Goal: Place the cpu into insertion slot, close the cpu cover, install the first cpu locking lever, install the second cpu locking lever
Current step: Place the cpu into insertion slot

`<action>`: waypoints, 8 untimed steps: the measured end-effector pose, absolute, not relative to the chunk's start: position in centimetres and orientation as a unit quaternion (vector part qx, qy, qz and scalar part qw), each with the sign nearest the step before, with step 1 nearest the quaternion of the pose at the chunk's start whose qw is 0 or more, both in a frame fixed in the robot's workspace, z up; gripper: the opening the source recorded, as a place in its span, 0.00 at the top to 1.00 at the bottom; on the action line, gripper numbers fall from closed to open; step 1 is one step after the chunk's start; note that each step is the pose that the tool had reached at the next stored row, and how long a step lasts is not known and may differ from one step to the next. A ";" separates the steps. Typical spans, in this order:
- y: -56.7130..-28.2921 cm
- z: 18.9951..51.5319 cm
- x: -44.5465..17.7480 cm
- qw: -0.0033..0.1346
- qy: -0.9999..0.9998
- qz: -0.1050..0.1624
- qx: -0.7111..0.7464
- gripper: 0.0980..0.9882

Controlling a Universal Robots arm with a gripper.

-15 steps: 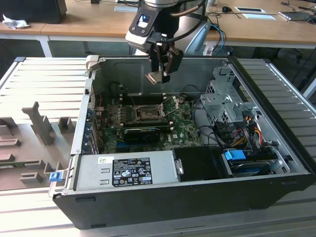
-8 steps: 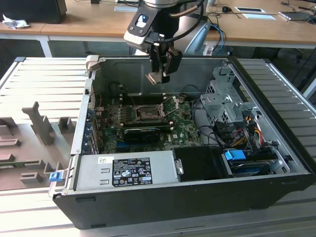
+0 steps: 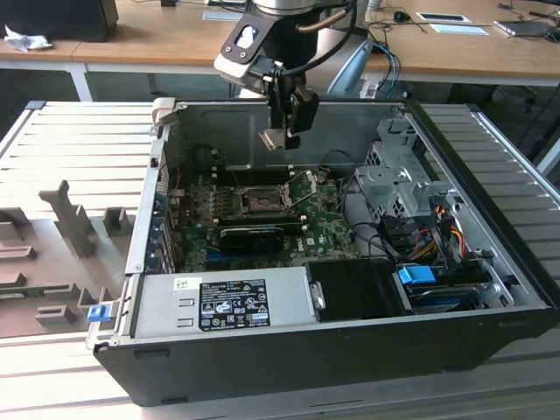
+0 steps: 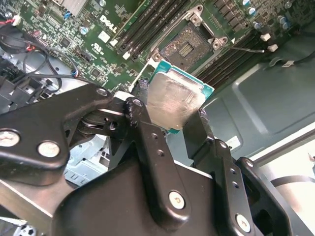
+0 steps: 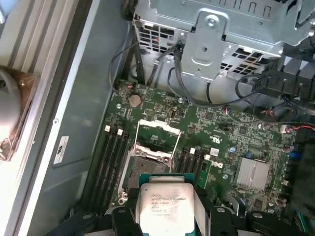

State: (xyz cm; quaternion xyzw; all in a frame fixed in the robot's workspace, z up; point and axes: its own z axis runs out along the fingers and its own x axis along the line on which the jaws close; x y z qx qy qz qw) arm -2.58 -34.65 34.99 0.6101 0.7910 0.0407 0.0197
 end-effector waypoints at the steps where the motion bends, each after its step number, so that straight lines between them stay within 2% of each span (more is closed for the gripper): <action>1: -34.7 35.0 -2.6 0.020 0.785 0.040 0.618 0.52; 8: -34.7 34.2 -2.6 0.021 0.769 0.040 0.637 0.52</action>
